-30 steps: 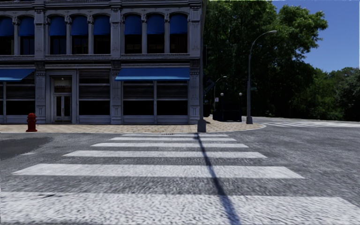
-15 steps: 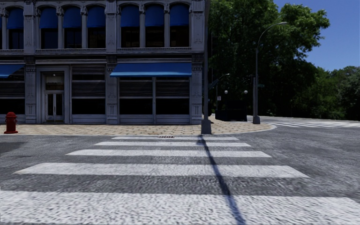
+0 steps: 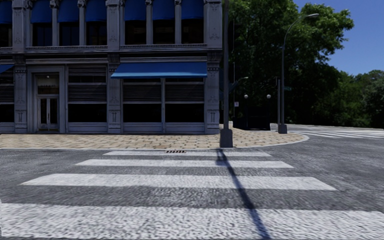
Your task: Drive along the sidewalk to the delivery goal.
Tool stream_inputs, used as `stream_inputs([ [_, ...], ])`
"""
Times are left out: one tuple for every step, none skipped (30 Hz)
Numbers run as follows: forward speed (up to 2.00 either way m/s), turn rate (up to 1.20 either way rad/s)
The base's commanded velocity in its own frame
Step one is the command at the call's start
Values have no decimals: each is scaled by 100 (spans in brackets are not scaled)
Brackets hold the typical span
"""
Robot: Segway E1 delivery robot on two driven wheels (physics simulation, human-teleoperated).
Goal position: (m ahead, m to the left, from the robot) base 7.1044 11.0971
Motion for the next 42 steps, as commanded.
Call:
stream_inputs([
  [200, 15],
  [200, 15],
  [200, 15],
  [200, 15],
  [200, 15],
  [200, 15],
  [200, 15],
  [200, 15],
  [200, 15],
  [200, 15],
  [200, 15],
  [200, 15],
  [200, 15],
  [200, 15],
  [200, 15],
  [200, 15],
  [200, 15],
  [200, 15],
  [200, 15],
  [200, 15],
  [200, 15],
  [197, 15],
  [197, 15],
  [190, 15],
  [185, 15],
  [179, 15],
  [168, 15],
  [158, 15],
  [155, 15],
  [153, 15],
  [152, 15],
  [150, 15],
  [149, 15],
  [149, 15],
  [149, 15],
  [149, 15],
  [149, 19],
  [148, 22],
  [148, 24],
  [148, 25],
  [148, 25],
  [148, 25],
])
